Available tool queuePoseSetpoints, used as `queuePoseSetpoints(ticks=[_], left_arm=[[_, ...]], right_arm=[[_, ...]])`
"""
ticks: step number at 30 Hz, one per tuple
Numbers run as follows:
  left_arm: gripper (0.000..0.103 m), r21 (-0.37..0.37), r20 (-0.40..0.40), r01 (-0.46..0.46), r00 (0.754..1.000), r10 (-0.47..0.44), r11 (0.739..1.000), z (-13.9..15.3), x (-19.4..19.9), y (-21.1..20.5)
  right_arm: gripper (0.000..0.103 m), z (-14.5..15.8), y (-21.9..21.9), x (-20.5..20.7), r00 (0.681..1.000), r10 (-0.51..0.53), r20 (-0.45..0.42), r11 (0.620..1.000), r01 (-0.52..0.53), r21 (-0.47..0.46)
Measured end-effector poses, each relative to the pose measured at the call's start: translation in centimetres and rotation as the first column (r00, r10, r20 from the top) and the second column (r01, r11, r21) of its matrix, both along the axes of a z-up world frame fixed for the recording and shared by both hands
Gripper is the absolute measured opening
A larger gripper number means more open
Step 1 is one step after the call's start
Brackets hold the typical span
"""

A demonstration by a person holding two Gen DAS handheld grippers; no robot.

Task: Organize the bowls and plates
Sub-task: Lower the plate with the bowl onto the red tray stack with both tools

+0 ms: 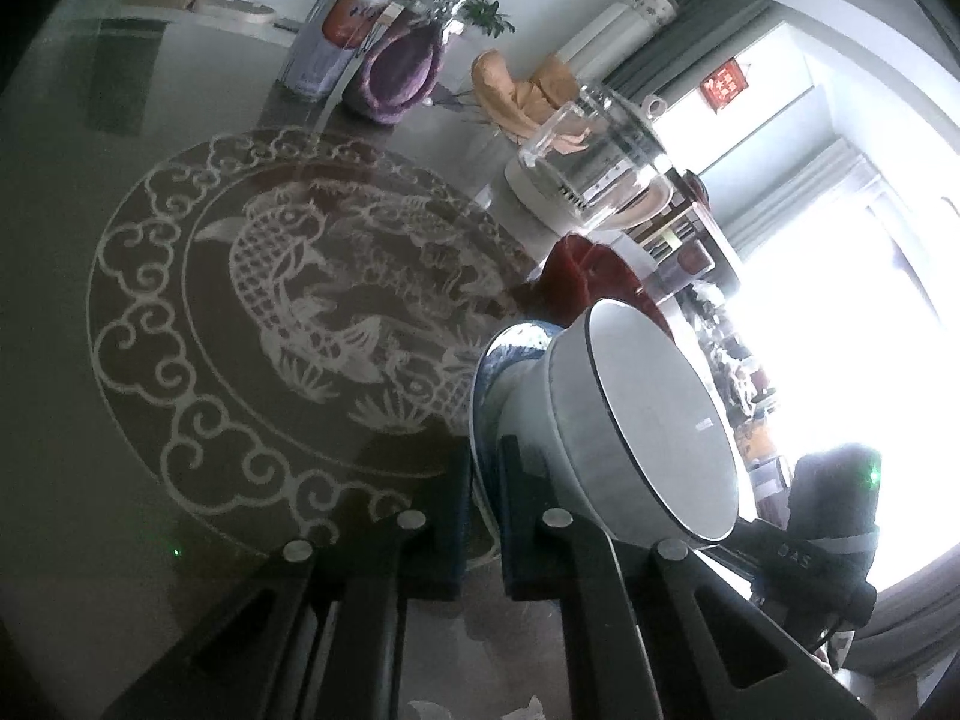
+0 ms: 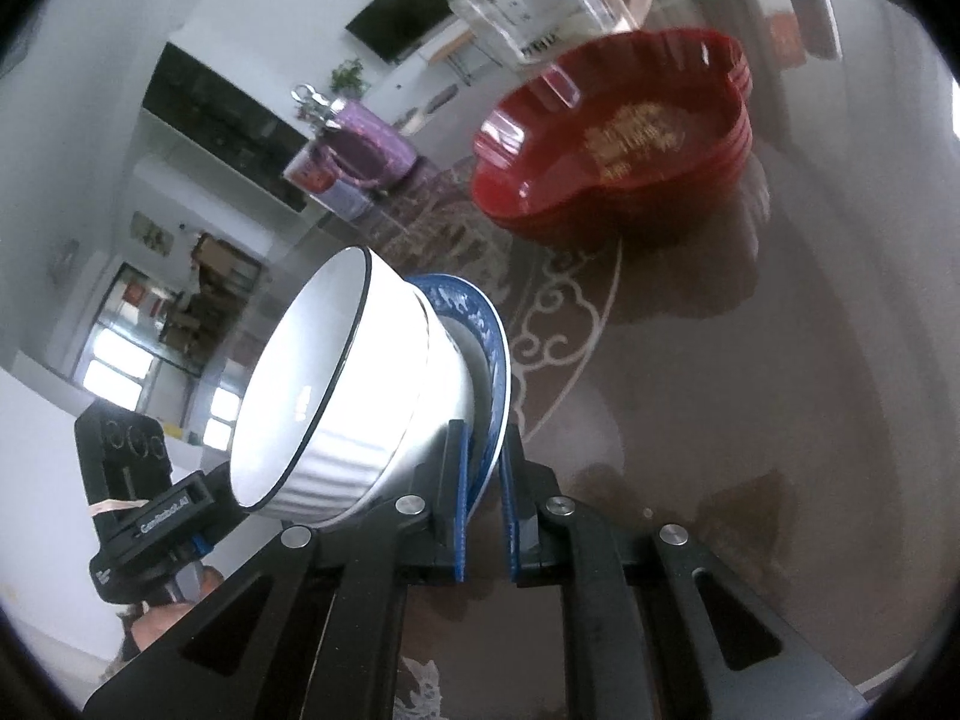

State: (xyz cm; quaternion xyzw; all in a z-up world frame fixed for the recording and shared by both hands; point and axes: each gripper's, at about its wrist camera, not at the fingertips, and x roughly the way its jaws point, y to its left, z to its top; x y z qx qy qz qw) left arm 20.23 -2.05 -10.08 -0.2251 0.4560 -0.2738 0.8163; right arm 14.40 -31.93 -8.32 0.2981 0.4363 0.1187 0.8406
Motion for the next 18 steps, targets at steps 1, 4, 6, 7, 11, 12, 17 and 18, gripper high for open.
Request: queuePoseSetpoints(ticks=[1,4,6,7,11,12,17,18], left_arm=[[0.006,-0.002,0.006,-0.001,1.0,0.001,1.0,0.4,0.2,-0.1],[0.006,-0.012,0.023,0.005,1.0,-0.004,1.0,1.6,1.1,-0.5],[0.006,-0.011,0.041,0.014,0.999,-0.014,1.0,2.6,1.8,-1.1],[0.006,-0.01,0.05,0.019,0.999,-0.018,1.0,3.0,2.2,-1.4],[0.006,-0.009,0.084,0.042,0.996,-0.041,0.999,4.9,4.3,-3.2],[0.006,-0.009,0.094,0.047,0.994,-0.046,0.999,5.3,4.9,-3.8],[0.006,-0.005,0.139,0.082,0.987,-0.081,0.997,6.8,8.0,-7.2],[0.006,-0.004,0.142,0.088,0.986,-0.087,0.996,6.9,8.6,-7.8]], right_arm=[[0.011,0.3,-0.1,0.0,1.0,0.0,0.006,1.0,0.0,-0.002],[0.011,1.7,-0.4,0.4,0.999,-0.001,0.037,1.0,0.001,-0.008],[0.011,2.6,-0.8,0.7,0.999,-0.002,0.052,1.0,0.003,-0.012],[0.011,3.0,-1.0,0.8,0.998,-0.005,0.06,1.0,0.006,-0.015],[0.012,4.9,-2.3,2.0,0.996,-0.013,0.093,0.999,0.017,-0.038],[0.012,5.2,-2.8,2.0,0.995,-0.016,0.099,0.999,0.02,-0.043],[0.012,6.7,-5.3,3.9,0.991,-0.038,0.126,0.995,0.049,-0.082],[0.012,6.7,-5.8,4.2,0.991,-0.042,0.129,0.995,0.053,-0.087]])
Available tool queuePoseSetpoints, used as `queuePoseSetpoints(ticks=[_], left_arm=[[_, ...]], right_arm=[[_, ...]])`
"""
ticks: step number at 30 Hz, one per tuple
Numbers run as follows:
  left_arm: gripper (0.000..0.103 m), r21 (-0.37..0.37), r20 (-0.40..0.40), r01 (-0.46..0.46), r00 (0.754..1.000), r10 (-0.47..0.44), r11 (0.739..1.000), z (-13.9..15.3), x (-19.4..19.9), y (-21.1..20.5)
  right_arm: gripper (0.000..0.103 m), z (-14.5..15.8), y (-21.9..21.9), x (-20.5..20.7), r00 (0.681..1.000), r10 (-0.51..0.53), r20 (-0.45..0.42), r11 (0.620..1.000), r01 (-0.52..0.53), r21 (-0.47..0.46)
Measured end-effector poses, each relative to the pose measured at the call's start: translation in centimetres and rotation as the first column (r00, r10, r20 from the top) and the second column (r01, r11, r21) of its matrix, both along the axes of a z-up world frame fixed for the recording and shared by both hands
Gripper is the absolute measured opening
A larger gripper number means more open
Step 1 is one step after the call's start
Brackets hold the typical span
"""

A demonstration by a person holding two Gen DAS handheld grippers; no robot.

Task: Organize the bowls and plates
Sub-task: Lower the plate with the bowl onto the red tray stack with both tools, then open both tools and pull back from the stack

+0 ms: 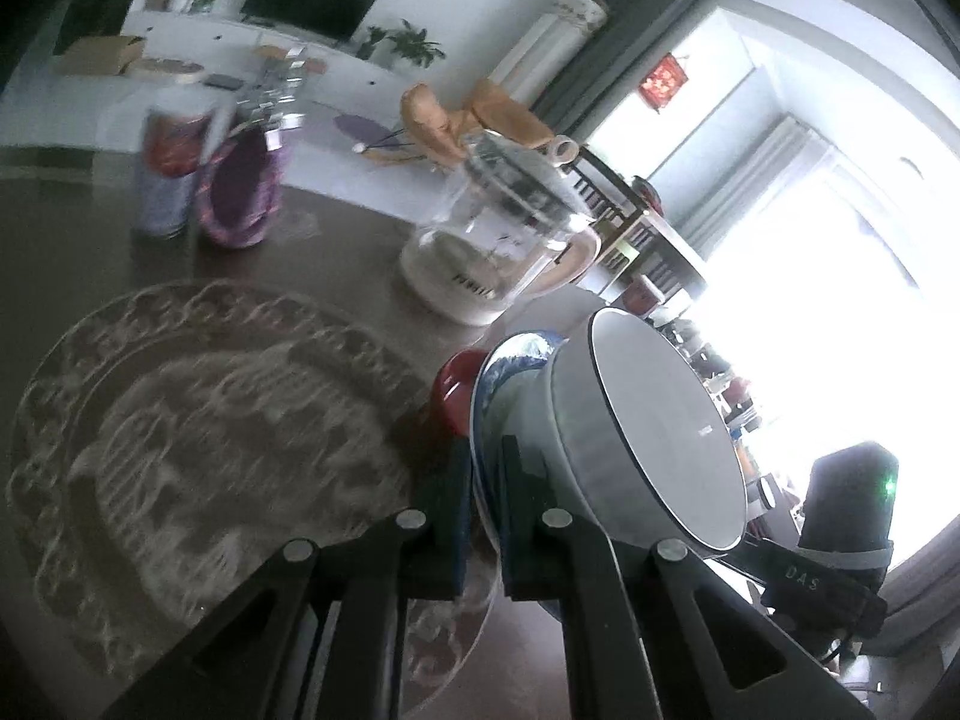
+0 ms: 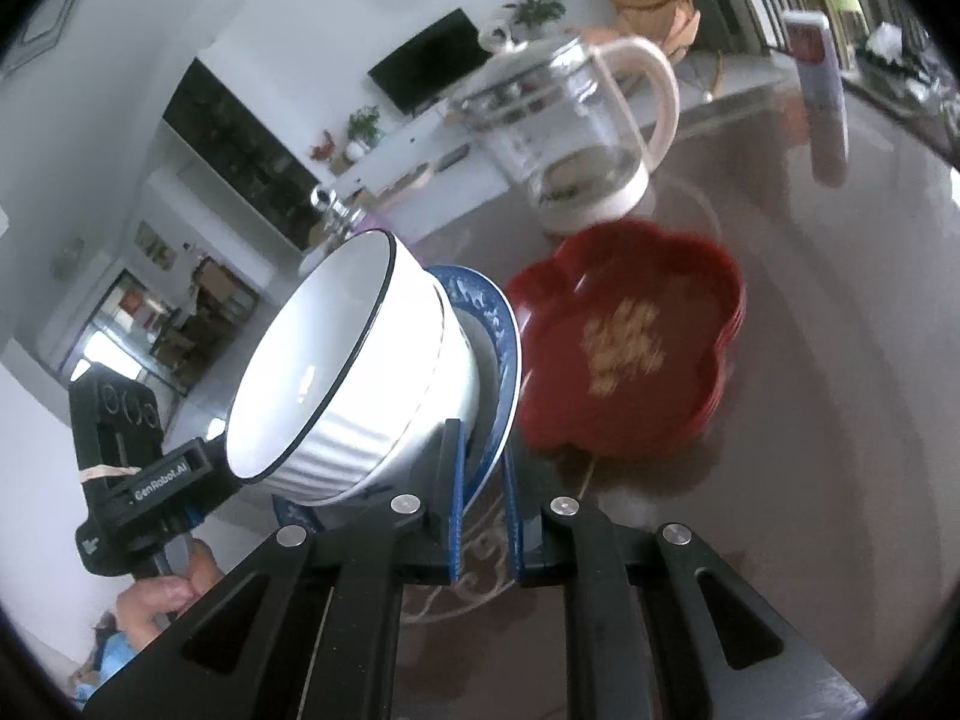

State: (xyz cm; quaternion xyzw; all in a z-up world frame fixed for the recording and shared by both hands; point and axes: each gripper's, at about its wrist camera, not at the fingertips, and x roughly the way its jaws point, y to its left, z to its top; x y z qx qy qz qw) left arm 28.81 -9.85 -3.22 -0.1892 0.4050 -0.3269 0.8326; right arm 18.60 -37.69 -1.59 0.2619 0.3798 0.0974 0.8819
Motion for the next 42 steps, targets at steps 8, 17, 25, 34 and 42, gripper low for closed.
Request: queuePoseSetpoints(ticks=[8,17,25,34,42], left_arm=[[0.006,0.036,-0.004,0.06,0.998,-0.06,0.998,-2.0,4.4,-6.2],[0.007,0.117,-0.058,0.105,0.993,-0.099,0.988,-6.5,6.5,-9.3],[0.01,0.213,-0.052,0.113,0.993,-0.104,0.971,-5.7,5.7,-10.4],[0.081,0.422,0.204,-0.081,0.979,-0.007,0.903,0.2,0.0,-9.1],[0.092,0.468,0.314,-0.186,0.949,0.034,0.864,4.0,-6.6,-7.4]], right_arm=[[0.013,-1.5,-4.8,2.8,0.998,-0.053,-0.024,0.998,0.052,-0.047],[0.014,-5.0,-6.9,4.3,0.994,-0.086,-0.073,0.993,0.08,-0.082],[0.022,-4.3,-7.5,3.5,0.992,-0.121,-0.041,0.986,0.115,-0.123],[0.068,0.7,-6.3,0.4,0.982,-0.181,0.045,0.946,0.187,-0.266],[0.077,3.2,-1.1,-5.2,0.984,-0.166,0.059,0.903,0.176,-0.393]])
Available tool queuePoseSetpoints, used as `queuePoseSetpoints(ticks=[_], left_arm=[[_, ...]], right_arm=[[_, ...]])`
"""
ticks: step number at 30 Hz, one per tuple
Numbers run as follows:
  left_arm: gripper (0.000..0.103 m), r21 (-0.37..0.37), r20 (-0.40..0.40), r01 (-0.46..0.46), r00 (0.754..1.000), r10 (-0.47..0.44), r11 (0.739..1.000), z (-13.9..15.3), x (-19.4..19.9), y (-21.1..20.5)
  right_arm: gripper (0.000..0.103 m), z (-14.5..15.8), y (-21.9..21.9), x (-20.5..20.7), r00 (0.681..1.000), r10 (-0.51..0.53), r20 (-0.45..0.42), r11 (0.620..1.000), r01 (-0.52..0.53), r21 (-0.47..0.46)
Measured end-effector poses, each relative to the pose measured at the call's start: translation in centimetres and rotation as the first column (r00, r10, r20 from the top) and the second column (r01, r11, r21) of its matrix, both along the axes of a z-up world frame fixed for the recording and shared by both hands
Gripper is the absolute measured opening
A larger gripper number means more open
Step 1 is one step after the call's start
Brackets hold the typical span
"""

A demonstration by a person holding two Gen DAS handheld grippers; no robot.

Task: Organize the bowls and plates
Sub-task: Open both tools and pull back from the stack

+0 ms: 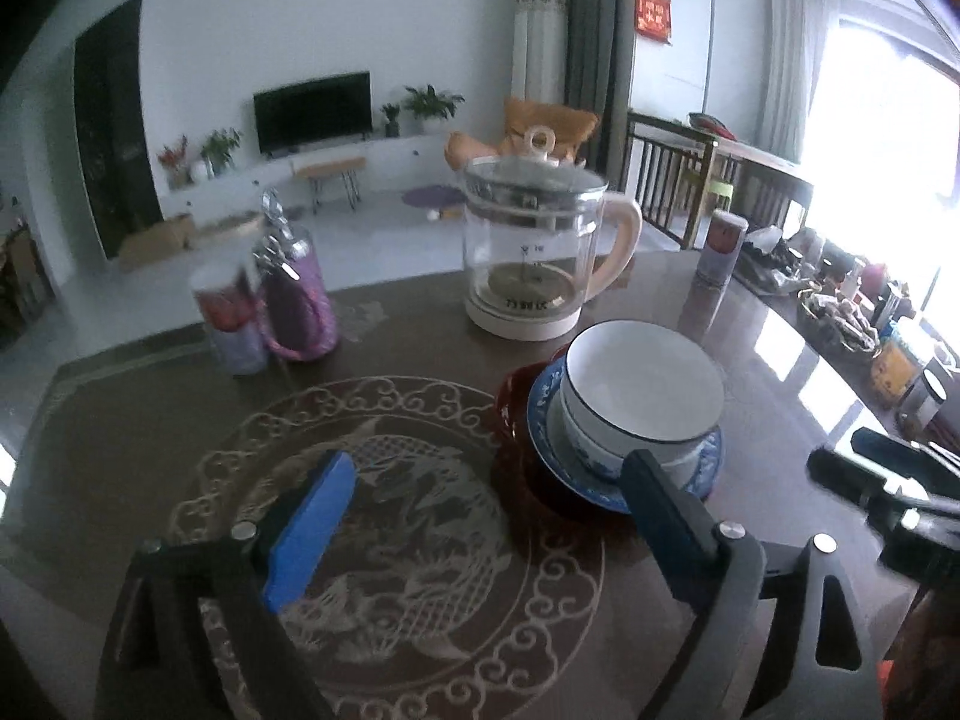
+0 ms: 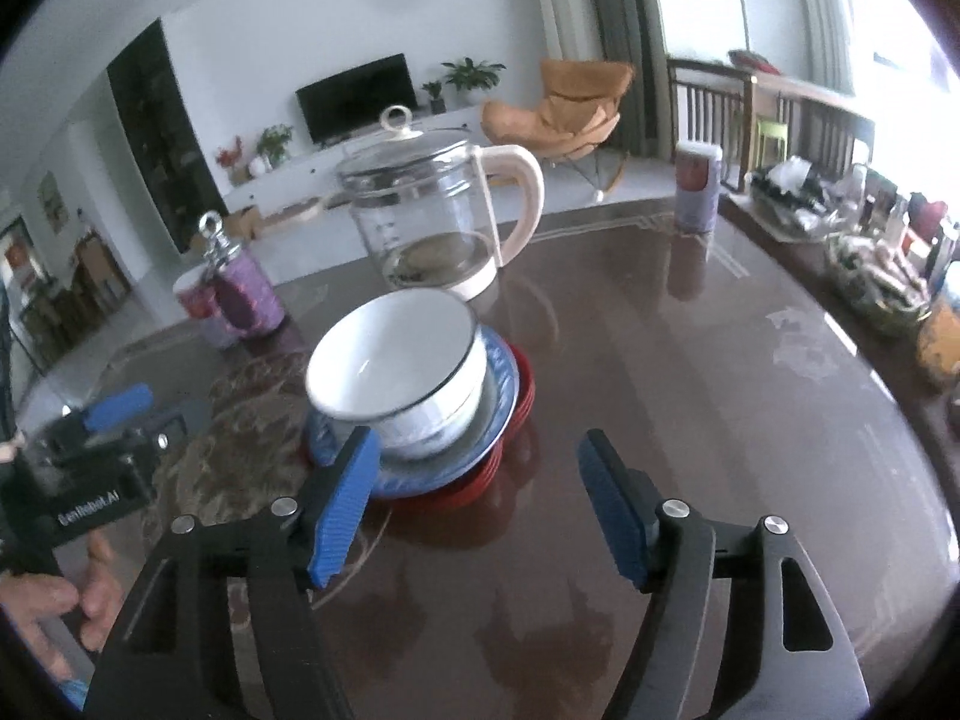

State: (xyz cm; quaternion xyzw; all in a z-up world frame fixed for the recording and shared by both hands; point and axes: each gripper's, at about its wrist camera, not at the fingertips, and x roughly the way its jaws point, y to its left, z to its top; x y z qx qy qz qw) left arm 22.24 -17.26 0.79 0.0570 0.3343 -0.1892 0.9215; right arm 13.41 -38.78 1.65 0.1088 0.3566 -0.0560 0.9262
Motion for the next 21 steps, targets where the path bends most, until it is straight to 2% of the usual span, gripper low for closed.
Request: queuePoseSetpoints(ticks=[7,11,13,16,21], left_arm=[[0.1,0.003,0.081,-0.041,0.996,0.04,0.999,3.8,-4.9,1.7],[0.102,0.068,0.131,-0.101,0.987,0.091,0.993,5.0,-6.6,1.9],[0.103,0.104,0.132,-0.13,0.984,0.116,0.986,5.0,-7.4,1.9],[0.103,0.102,0.132,-0.128,0.985,0.114,0.987,5.2,-8.7,2.2],[0.103,0.14,0.093,-0.067,0.994,0.054,0.988,5.0,-10.2,1.6]], right_arm=[[0.077,1.1,3.3,-3.2,1.0,-0.007,-0.02,0.996,0.005,-0.086],[0.077,2.1,4.4,-4.8,1.0,-0.023,-0.011,0.992,0.022,-0.121],[0.077,2.5,4.8,-5.3,1.0,-0.028,-0.004,0.989,0.028,-0.143],[0.077,3.2,5.7,-6.0,0.999,-0.038,0.002,0.982,0.037,-0.184],[0.077,4.3,6.5,-6.9,0.997,-0.082,0.008,0.969,0.082,-0.232]])
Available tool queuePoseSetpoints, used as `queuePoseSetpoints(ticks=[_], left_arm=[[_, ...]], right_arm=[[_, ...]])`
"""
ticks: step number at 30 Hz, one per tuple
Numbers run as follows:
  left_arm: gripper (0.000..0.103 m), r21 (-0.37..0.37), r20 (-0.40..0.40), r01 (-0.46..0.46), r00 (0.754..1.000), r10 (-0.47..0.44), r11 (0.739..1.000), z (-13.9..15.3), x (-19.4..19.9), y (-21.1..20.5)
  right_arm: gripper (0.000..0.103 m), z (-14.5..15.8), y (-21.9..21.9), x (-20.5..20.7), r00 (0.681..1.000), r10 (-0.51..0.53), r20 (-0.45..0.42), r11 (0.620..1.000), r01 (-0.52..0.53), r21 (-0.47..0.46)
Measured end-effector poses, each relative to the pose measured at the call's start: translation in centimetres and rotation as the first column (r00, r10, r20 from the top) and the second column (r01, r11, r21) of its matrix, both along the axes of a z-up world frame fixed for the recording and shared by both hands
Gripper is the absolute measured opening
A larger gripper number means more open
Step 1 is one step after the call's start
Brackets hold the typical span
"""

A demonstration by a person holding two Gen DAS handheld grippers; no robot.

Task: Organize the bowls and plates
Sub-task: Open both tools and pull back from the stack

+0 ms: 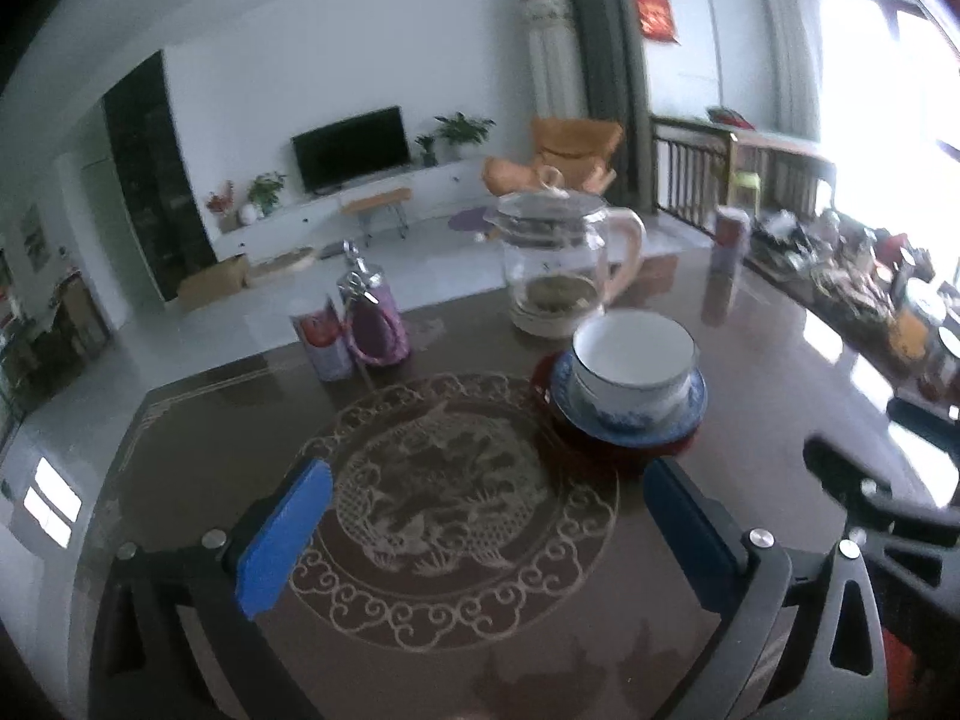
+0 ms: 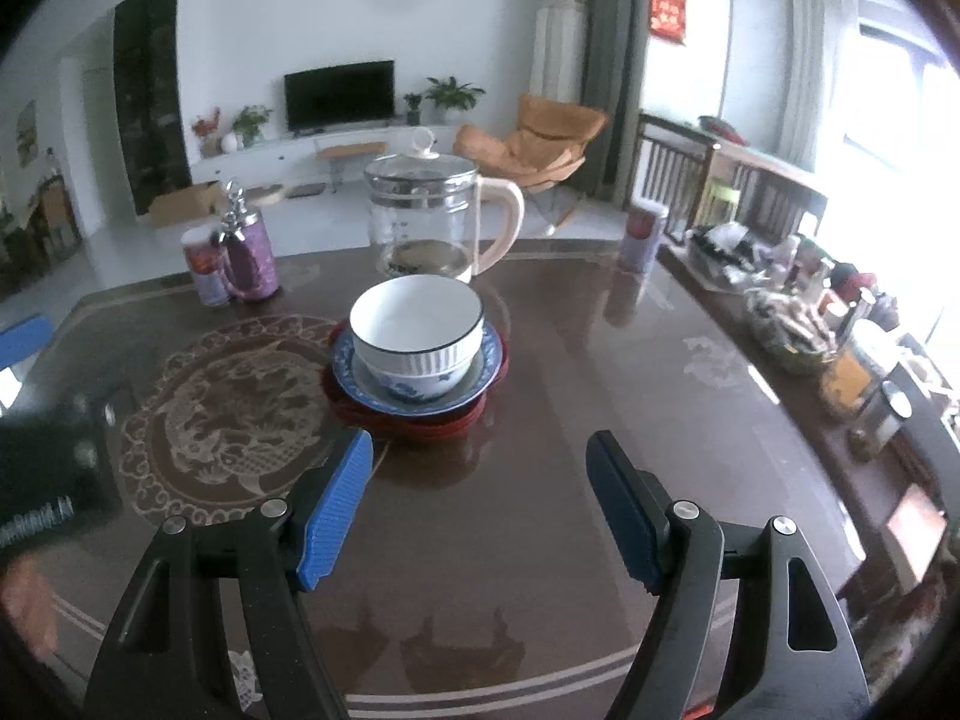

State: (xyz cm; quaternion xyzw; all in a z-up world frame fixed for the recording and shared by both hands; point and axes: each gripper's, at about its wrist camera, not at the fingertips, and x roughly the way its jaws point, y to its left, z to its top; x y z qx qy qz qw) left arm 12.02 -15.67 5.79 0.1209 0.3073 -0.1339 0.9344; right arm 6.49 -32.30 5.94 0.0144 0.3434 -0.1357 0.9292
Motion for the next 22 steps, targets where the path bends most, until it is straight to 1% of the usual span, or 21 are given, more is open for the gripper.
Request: queuePoseSetpoints(ticks=[3,8,12,17,20,22], left_arm=[[0.103,0.005,0.018,0.009,1.0,-0.009,1.0,0.1,-0.9,-0.5],[0.103,-0.033,-0.014,0.023,1.0,-0.023,0.999,0.4,-1.1,-0.7],[0.103,-0.053,-0.024,0.026,0.999,-0.027,0.998,0.3,-1.0,-0.8],[0.103,-0.04,-0.018,0.022,1.0,-0.023,0.999,-0.1,-1.0,-0.9],[0.103,-0.029,0.011,0.004,1.0,-0.003,1.0,-0.2,-1.3,-0.9],[0.103,-0.026,0.017,0.007,1.0,-0.006,1.0,-0.2,-1.4,-0.9]], right_arm=[[0.077,0.4,0.2,-0.3,1.0,-0.019,-0.007,1.0,0.019,-0.02],[0.077,0.8,-0.1,-0.6,0.999,-0.045,-0.01,0.998,0.045,-0.039],[0.077,0.8,-0.6,-0.7,0.998,-0.055,-0.013,0.998,0.054,-0.029],[0.077,0.6,-0.7,-0.8,0.998,-0.056,-0.016,0.998,0.056,-0.024],[0.077,0.4,-0.7,-0.7,0.998,-0.053,-0.018,0.999,0.052,-0.014],[0.077,0.3,-0.6,-0.7,0.999,-0.048,-0.018,0.999,0.048,-0.009]])
